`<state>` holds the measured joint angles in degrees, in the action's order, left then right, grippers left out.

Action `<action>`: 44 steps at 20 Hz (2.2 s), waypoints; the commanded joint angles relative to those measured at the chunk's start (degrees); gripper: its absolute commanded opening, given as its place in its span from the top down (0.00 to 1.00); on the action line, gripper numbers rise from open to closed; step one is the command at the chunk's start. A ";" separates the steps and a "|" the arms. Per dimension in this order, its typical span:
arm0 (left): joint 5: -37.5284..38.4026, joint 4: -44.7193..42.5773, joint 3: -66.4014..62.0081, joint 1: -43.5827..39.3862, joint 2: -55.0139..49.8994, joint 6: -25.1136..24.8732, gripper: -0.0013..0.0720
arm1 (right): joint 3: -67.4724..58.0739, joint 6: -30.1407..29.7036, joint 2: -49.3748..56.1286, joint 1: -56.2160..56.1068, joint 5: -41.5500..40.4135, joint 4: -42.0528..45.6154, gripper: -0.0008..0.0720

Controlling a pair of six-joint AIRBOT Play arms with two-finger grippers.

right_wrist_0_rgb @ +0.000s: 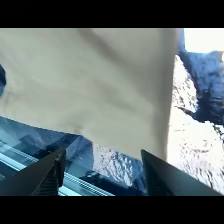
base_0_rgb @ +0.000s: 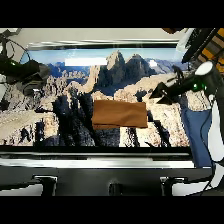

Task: Fold the clothes and pants, and hang the long-sleeved shirts on hangers.

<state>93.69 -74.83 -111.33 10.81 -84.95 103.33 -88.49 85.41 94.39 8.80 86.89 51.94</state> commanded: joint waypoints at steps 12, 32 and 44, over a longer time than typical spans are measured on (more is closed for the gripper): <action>-0.04 0.00 0.02 0.04 -0.74 0.07 0.95 | 22.99 -12.35 1.36 1.01 -22.18 -10.75 0.29; -0.04 0.00 0.02 0.07 -1.86 0.00 0.95 | -3.30 12.57 -0.52 12.22 -30.14 -0.24 0.95; 1.18 -0.02 0.02 0.07 -1.86 0.00 0.95 | -7.50 45.88 -11.34 24.59 -20.50 25.31 0.95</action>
<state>94.04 -74.81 -111.31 10.81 -86.78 103.35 -95.72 120.46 86.67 32.51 63.02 67.88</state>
